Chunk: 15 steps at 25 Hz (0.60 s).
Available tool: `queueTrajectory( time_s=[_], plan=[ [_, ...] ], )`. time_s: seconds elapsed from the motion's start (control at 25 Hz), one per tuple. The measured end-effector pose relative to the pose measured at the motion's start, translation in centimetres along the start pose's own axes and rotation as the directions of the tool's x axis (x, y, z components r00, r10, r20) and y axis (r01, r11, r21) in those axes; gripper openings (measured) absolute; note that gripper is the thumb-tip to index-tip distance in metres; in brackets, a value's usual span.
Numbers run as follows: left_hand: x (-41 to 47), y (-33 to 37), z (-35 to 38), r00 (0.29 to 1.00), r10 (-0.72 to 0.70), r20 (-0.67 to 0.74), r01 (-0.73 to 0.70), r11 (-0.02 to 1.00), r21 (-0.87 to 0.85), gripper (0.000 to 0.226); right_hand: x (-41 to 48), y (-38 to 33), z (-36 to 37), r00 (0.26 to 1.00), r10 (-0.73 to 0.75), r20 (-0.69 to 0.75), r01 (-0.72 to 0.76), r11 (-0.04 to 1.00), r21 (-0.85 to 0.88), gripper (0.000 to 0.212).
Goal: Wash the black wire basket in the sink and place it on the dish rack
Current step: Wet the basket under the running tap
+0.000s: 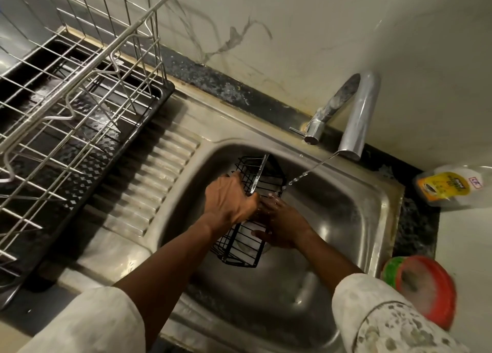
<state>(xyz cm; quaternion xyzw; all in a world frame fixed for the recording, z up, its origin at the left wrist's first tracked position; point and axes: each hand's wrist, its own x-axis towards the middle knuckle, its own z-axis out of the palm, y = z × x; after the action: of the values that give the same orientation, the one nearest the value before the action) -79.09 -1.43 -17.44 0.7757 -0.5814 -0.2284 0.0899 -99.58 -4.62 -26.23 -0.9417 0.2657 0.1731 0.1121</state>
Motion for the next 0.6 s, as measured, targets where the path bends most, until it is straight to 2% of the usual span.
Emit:
queueTrajectory(
  time_s=[0.16, 0.24, 0.32, 0.4, 0.48, 0.52, 0.6],
  plan=[
    [0.0, 0.1, -0.1, 1.0, -0.006, 0.004, 0.006, 1.0, -0.003, 0.054, -0.3, -1.6, 1.0, 0.954, 0.24, -0.179, -0.163, 0.918, 0.362, 0.064],
    [-0.1, 0.4, -0.3, 1.0, -0.003, 0.004, 0.003, 1.0, -0.002, 0.069, 0.0, -2.7, 1.5, 0.908, 0.369, -0.196, -0.293, 0.897, 0.33, 0.07],
    [-0.3, 0.7, -0.6, 1.0, -0.001, -0.004, 0.001, 1.0, 0.003, 0.079, 1.1, -2.5, 1.5, 0.882, 0.443, -0.158, -0.411, 0.889, 0.2, 0.077],
    [-0.3, 0.8, -0.6, 1.0, 0.001, -0.002, -0.001, 1.0, -0.001, 0.075, 1.8, -1.4, 0.7, 0.888, 0.457, -0.05, -0.45, 0.886, 0.111, 0.077],
    [-0.2, 0.7, -0.5, 1.0, 0.001, 0.0, -0.001, 1.0, -0.003, 0.066, 2.1, -1.3, 0.8, 0.859, 0.511, -0.035, -0.505, 0.856, 0.111, 0.075],
    [-0.3, 0.6, -0.4, 1.0, 0.001, -0.003, -0.001, 1.0, -0.005, 0.064, 2.0, -2.2, 1.0, 0.845, 0.533, -0.053, -0.52, 0.84, 0.157, 0.073],
    [-0.4, 0.7, -0.3, 1.0, -0.002, 0.006, 0.002, 1.0, 0.002, 0.063, 0.2, -6.6, 2.3, 0.899, 0.427, -0.101, -0.393, 0.885, 0.249, 0.07]
  ],
)
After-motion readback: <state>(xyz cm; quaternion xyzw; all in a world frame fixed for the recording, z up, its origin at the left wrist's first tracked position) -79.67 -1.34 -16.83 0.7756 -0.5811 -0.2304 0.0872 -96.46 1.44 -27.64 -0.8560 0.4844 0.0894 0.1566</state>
